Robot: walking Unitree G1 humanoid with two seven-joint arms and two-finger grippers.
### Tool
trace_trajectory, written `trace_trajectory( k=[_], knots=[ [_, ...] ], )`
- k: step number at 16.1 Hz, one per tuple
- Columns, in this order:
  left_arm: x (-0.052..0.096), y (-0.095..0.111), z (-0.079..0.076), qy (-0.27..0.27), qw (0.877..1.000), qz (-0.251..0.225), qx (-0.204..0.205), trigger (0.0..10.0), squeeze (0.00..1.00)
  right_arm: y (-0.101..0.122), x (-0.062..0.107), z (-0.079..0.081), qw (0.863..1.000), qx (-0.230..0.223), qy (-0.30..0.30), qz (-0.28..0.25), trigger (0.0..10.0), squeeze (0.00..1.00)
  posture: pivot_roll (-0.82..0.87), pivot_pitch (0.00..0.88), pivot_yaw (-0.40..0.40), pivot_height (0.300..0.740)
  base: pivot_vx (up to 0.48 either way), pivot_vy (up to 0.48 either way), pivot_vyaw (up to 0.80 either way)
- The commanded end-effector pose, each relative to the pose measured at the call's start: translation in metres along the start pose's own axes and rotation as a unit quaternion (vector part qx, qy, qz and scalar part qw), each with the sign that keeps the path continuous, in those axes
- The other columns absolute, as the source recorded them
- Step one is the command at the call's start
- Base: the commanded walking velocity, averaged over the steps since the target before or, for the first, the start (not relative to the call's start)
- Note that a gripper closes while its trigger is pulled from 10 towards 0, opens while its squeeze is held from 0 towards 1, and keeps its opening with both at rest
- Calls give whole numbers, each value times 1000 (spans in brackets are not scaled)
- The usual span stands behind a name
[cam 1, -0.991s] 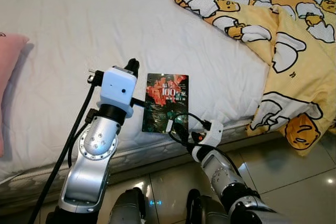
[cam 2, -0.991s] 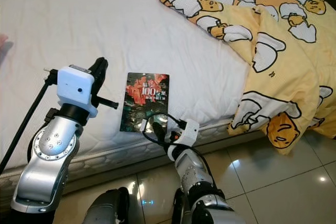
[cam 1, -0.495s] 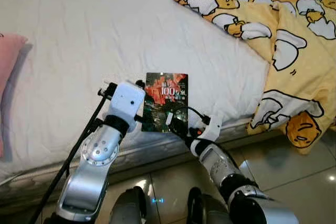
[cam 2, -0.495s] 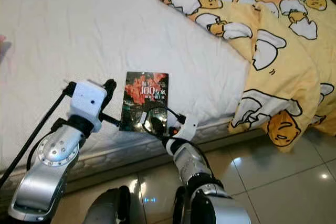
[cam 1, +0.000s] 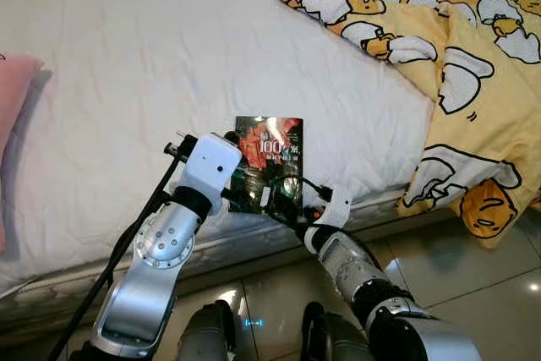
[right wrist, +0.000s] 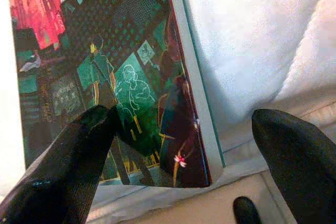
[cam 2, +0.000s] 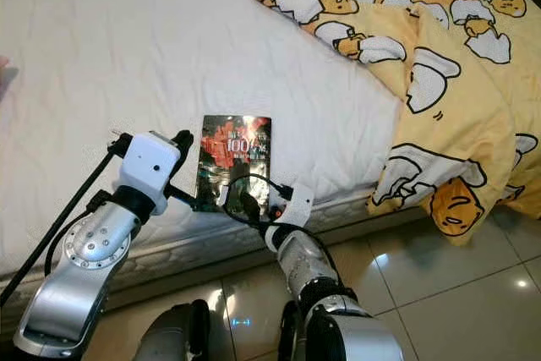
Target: Clean up the room
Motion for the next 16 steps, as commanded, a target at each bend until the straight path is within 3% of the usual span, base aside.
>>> trace_trajectory(
  k=[1,4,7,11,16],
  knots=[
    [2,-1,-5,-6,1000,1,-7,10000,0,-12,-12,72,997,-28,67,6,10000,0,268,255,-50,740,0,0,0],
    [2,1,-7,-8,1000,-4,-12,10000,0,-11,-14,82,996,-42,82,10,10000,0,279,260,-52,740,0,0,0],
    [5,3,-4,-5,1000,-8,-25,10000,0,-6,-16,93,990,-97,101,10,10000,0,295,256,-54,740,0,0,0],
    [5,8,-1,3,999,-19,-28,10000,0,1,-16,113,979,-138,148,2,10000,0,293,247,-59,740,0,0,0],
    [4,11,-3,2,999,-28,-32,10000,0,10,-17,121,979,-124,163,-12,10000,0,287,247,-62,740,0,0,0]
  ],
)
Point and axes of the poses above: a point about 5 cm out from each wrist's last joint towards the gripper, its own x axis pointing back from the gripper into the wrist, its own y axis along the axis of the wrist's last joint, z = x × y, the point moved 5 cm from there along -x, pointing out of the wrist towards the gripper, and after that the axes turned 13 degrees about x, right-handed, at the moved point
